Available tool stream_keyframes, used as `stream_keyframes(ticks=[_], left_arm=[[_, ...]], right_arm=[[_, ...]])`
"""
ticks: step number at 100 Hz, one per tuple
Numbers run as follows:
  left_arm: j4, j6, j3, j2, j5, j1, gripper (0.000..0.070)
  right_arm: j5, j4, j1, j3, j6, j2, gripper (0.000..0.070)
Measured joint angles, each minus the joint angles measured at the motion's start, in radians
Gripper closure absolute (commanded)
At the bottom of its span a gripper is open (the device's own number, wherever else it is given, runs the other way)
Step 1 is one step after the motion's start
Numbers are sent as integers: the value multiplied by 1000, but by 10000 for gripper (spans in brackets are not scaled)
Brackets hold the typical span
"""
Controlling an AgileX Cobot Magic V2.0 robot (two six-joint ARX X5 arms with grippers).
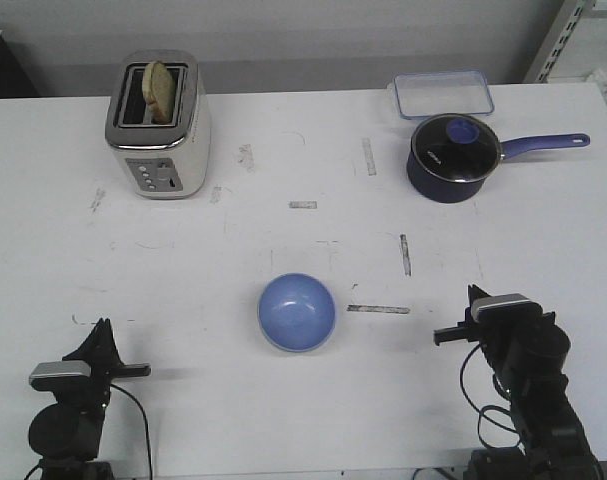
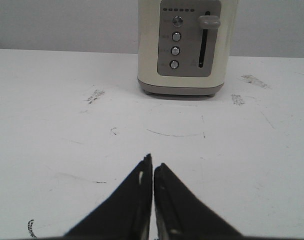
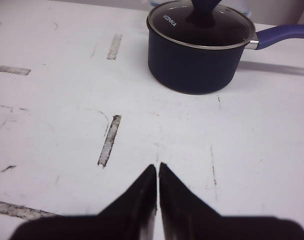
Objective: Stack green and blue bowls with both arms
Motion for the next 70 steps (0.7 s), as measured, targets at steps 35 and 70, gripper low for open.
stream_keyframes(ticks=[35, 70], left_arm=[[0, -1, 0, 0, 0, 0, 699], [0, -7, 0, 0, 0, 0, 699]], right_arm=[[0, 0, 0, 0, 0, 0, 700], [0, 0, 0, 0, 0, -1, 700]])
